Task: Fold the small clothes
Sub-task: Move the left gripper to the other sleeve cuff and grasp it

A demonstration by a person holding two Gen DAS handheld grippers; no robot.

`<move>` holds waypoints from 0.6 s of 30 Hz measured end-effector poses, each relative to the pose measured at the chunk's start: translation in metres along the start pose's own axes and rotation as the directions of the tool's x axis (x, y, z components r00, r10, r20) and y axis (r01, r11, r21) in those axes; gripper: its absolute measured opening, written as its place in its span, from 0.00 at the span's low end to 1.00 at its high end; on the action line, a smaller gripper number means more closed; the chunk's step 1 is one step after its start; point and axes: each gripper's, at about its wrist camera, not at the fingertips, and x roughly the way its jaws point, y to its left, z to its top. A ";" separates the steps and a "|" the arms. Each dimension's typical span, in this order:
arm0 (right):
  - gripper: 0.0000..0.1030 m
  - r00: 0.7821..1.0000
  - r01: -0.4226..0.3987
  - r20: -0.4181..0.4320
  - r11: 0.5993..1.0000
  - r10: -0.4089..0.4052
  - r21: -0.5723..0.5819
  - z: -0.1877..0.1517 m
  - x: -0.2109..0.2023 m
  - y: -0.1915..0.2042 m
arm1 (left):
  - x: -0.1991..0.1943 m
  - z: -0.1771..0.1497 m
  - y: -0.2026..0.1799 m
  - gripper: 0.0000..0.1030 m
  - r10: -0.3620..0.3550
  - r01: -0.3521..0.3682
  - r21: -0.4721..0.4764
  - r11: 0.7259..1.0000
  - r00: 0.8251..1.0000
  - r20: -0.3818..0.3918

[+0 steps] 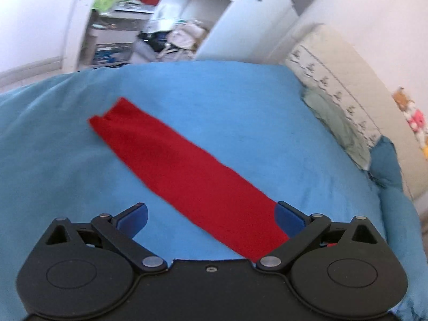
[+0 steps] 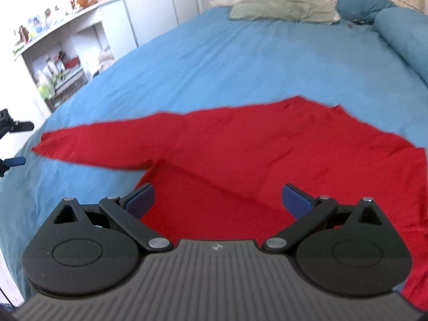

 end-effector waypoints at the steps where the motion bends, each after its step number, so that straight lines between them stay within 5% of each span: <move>1: 1.00 1.000 -0.001 -0.009 1.000 0.001 -0.007 -0.002 0.006 0.007 | 0.006 0.002 0.006 0.98 0.003 -0.003 -0.007 1.000 1.000 0.002; 10: 1.00 0.999 0.014 -0.043 0.998 -0.016 -0.057 -0.011 0.048 0.044 | 0.062 0.011 0.039 0.87 0.015 -0.017 -0.059 0.998 0.999 -0.034; 14: 1.00 0.998 0.026 -0.054 0.998 -0.029 -0.059 -0.014 0.063 0.046 | 0.070 0.012 0.040 0.86 0.026 -0.026 -0.009 1.000 1.000 0.004; 17: 1.00 0.997 0.029 -0.065 0.998 -0.032 -0.057 -0.016 0.073 0.045 | 0.078 0.018 0.038 0.70 0.059 -0.060 0.024 0.998 0.998 0.028; 18: 1.00 0.997 0.030 -0.066 0.998 -0.034 -0.056 -0.016 0.075 0.044 | 0.080 0.020 0.039 0.55 0.076 -0.077 0.022 0.997 0.996 0.035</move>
